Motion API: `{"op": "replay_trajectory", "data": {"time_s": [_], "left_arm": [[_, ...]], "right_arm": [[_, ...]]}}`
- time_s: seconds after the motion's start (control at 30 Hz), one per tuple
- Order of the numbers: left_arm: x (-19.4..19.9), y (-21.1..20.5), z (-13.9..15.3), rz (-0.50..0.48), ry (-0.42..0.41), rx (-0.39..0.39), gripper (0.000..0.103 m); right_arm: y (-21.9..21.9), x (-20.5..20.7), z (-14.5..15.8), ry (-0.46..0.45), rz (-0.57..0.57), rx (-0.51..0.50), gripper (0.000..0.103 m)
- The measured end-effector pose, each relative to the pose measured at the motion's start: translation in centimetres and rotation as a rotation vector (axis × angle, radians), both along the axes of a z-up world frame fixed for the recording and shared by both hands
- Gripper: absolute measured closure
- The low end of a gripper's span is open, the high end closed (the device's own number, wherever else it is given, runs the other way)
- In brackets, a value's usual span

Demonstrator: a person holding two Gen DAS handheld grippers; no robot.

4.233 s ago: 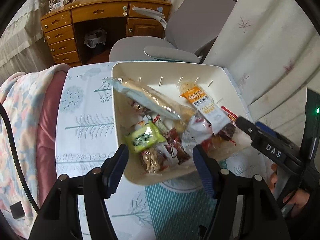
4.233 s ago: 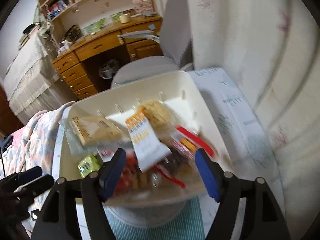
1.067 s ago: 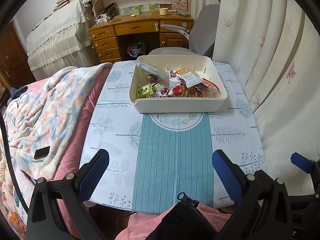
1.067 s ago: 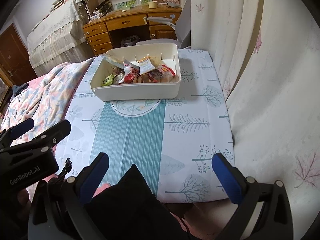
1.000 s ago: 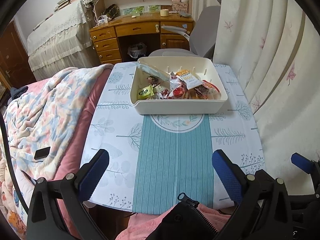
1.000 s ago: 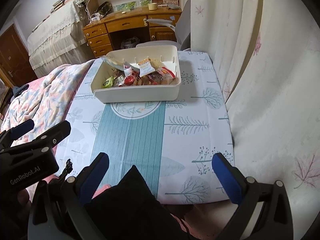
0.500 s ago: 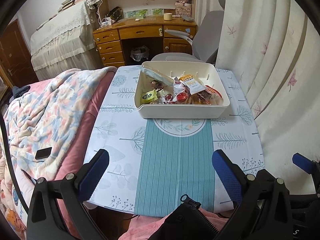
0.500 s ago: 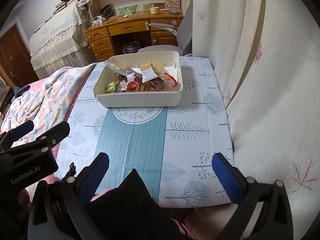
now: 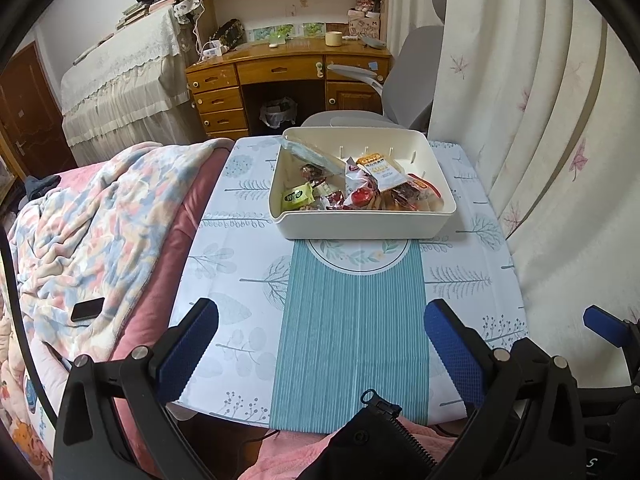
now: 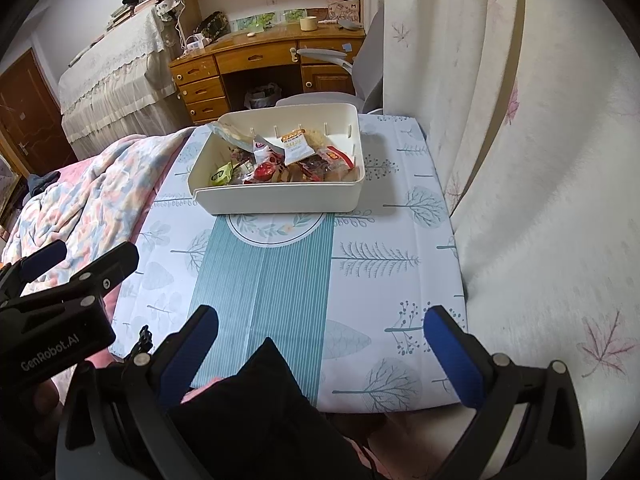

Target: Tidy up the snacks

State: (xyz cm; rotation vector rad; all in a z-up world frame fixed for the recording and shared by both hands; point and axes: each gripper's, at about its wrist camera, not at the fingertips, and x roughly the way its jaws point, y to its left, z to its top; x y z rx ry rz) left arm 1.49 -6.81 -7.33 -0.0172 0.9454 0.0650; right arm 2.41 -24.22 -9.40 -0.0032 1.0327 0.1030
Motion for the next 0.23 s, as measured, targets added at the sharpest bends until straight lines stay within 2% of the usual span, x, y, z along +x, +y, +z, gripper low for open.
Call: {"op": "replay_trajectory", "data": {"time_s": [0.23], "left_arm": [[-0.57,0.03,0.24,0.007,-0.013,0.005,0.001]], "right_arm": [[-0.04,-0.64,0.02,-0.01,0.005,0.005,0.0]]}}
